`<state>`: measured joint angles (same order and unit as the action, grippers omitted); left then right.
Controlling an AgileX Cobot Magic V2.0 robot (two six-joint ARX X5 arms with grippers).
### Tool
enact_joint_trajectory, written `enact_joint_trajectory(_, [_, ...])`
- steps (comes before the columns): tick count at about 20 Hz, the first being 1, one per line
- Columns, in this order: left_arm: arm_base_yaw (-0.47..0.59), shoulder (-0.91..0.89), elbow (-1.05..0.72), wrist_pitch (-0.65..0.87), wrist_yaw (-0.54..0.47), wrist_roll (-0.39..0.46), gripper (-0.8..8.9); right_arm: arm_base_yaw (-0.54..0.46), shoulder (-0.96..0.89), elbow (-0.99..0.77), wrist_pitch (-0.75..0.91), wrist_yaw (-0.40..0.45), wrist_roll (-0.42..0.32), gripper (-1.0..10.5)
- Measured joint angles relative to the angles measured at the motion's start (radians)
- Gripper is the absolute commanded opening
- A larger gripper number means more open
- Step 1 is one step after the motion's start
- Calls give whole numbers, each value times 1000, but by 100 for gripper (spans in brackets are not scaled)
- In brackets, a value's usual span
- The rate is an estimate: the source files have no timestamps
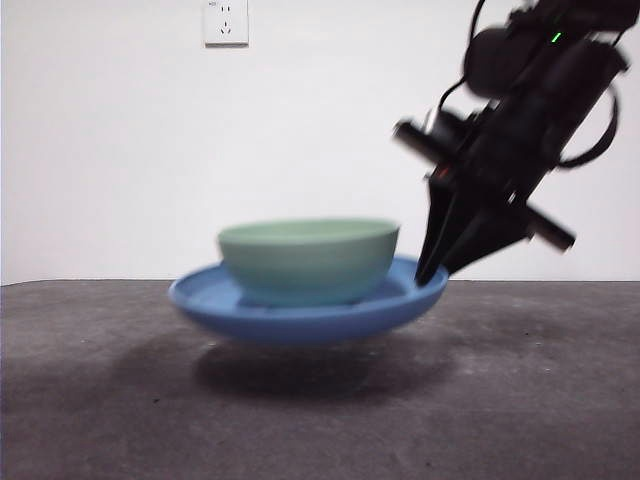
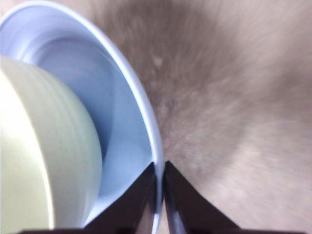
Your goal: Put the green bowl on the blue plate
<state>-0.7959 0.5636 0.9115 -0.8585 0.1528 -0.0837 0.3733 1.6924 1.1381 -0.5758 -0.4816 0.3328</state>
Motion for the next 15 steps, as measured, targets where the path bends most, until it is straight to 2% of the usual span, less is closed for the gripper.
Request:
enact_joint_trajectory(7, [0, 0, 0, -5, 0, 0, 577, 26, 129, 0, 31, 8, 17, 19])
enact_joint_trajectory(8, [0, 0, 0, -5, 0, 0, 577, 25, 130, 0, 32, 10, 17, 49])
enact_joint_trajectory(11, [0, 0, 0, -5, 0, 0, 577, 25, 130, 0, 41, 13, 16, 238])
enact_joint_trajectory(13, [0, 0, 0, -5, 0, 0, 577, 25, 130, 0, 42, 16, 16, 238])
enact_joint_trajectory(15, [0, 0, 0, -11, 0, 0, 577, 25, 121, 0, 41, 63, 14, 239])
